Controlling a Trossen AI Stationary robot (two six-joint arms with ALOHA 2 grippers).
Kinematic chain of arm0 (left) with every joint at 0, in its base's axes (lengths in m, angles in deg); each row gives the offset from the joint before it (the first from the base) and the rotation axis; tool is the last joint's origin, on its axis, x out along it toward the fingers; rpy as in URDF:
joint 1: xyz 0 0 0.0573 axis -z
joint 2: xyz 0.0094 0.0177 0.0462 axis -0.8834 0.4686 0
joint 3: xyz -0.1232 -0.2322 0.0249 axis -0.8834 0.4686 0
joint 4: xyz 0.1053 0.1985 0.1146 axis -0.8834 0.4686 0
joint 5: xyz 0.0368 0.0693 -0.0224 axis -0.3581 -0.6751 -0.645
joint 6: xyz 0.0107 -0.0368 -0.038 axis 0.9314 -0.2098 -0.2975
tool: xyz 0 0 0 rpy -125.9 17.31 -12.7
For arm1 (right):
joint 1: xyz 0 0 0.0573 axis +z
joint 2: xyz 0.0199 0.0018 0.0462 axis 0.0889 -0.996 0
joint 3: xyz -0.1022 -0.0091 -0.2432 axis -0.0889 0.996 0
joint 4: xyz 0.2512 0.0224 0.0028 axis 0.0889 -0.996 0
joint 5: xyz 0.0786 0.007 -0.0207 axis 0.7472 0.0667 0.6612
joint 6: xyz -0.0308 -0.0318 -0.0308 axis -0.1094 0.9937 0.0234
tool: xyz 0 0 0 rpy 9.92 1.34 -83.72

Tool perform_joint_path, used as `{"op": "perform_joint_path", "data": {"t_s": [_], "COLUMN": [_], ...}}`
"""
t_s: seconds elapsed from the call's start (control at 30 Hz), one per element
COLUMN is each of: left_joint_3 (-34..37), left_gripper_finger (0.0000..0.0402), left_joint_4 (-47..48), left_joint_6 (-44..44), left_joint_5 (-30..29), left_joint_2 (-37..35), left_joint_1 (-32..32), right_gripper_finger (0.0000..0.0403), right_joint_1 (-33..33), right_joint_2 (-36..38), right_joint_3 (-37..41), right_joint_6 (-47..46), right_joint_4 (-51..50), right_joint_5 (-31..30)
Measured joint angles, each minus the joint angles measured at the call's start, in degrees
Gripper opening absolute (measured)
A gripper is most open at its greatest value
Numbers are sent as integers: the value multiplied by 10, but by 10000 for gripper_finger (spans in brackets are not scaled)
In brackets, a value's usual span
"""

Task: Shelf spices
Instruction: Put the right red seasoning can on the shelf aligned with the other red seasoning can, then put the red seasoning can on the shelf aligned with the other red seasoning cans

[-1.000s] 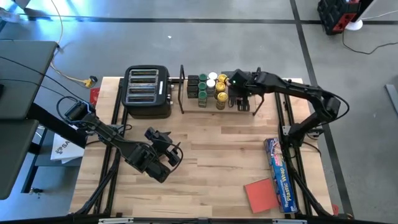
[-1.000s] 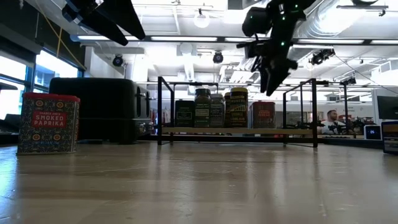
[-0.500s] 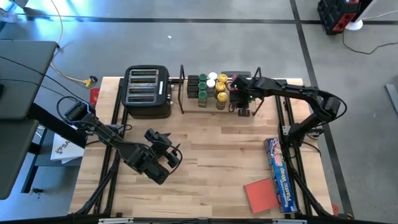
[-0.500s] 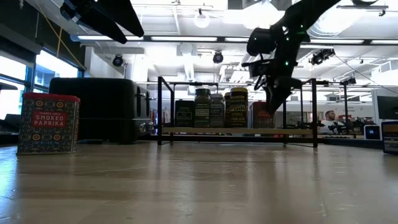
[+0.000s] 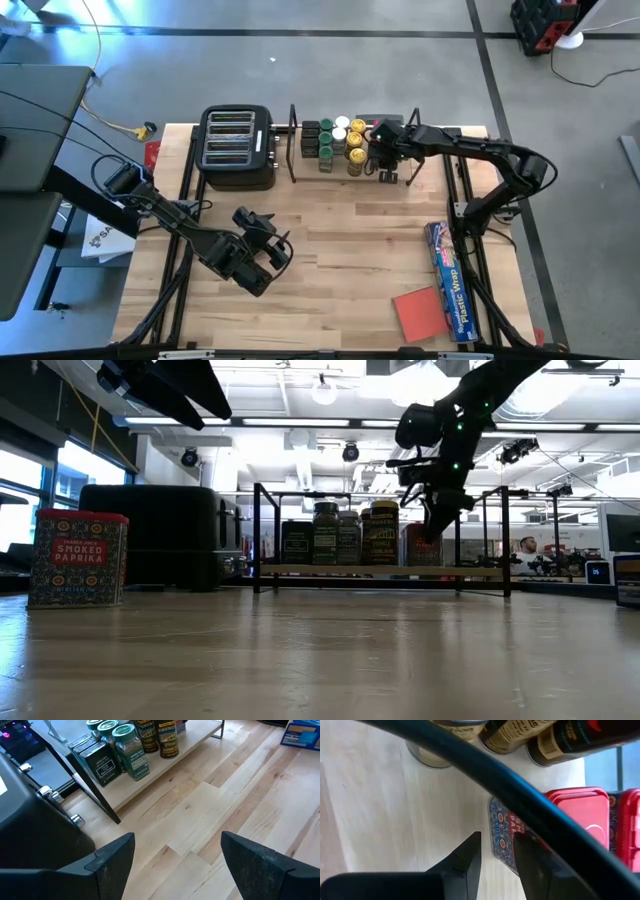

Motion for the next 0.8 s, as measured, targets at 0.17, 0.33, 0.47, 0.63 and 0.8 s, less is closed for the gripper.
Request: {"op": "perform_joint_path", "data": {"t_s": [0.17,0.33,0.47,0.63,0.8], "left_joint_3": [0,0,0,0,0], "left_gripper_finger": [292,292,292,292,292], "left_joint_4": [0,0,0,13,70], "left_joint_6": [0,0,6,6,-96], "left_joint_5": [0,2,43,142,212], "left_joint_2": [0,0,0,0,0], "left_joint_1": [0,1,13,59,136], "right_gripper_finger": [106,106,106,106,106], "right_joint_1": [10,38,82,182,313], "right_joint_2": [1,24,72,150,206], "right_joint_3": [0,0,0,0,0], "right_joint_6": [0,-21,-79,-183,-292], "right_joint_4": [1,-1,-13,-21,-6], "right_joint_5": [-35,-37,-37,-36,-59]}}
